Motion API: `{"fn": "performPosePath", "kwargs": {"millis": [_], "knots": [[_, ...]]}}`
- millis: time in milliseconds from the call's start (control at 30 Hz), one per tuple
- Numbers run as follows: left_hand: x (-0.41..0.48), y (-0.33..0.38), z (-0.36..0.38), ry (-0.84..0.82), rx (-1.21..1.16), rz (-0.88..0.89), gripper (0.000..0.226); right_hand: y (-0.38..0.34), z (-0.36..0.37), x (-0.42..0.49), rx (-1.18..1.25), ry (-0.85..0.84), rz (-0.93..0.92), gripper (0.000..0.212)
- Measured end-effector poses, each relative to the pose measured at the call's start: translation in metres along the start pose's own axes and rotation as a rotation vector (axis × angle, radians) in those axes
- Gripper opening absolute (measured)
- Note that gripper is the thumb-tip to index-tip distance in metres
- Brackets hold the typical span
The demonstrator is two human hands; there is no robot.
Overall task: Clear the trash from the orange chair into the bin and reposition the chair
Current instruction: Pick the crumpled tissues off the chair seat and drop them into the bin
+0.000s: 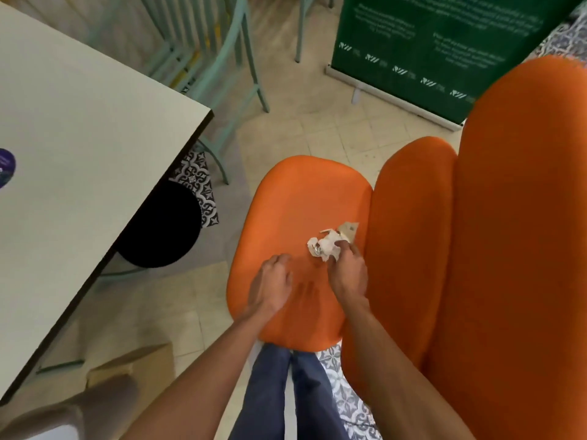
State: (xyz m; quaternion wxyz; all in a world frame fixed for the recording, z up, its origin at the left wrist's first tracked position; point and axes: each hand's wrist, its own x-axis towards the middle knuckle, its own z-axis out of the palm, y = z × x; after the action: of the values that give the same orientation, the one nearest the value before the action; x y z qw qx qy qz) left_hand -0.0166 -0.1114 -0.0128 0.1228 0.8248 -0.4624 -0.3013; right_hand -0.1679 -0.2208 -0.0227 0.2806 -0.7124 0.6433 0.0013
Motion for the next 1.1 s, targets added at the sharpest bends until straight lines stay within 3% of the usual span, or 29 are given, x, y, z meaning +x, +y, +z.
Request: {"fn": "performPosePath", "kwargs": {"millis": [433,533,633,800,933,1100], "knots": [[0.144,-0.020,0.093,-0.183,0.024,0.094,0.049,0.073,0.077,0.150,-0.015,-0.145,0.004,0.048],[0.163,-0.023,0.123,-0.207,-0.012,0.144,0.040,0.088,0.097,0.167,-0.063,-0.160,-0.037,0.043],[0.176,-0.028,0.148,-0.249,-0.004,0.170,0.033,0.100,0.115,0.172,-0.144,-0.100,-0.058,0.035],[0.182,-0.033,0.164,-0.229,0.017,0.128,0.026,0.109,0.125,0.164,0.006,-0.041,0.038,0.026],[0.173,-0.026,0.148,-0.224,0.008,0.017,0.027,0.103,0.112,0.148,0.112,-0.006,0.148,0.029],[0.145,-0.020,0.113,-0.203,0.001,-0.042,0.022,0.086,0.081,0.115,0.198,0.055,0.112,0.030]]}}
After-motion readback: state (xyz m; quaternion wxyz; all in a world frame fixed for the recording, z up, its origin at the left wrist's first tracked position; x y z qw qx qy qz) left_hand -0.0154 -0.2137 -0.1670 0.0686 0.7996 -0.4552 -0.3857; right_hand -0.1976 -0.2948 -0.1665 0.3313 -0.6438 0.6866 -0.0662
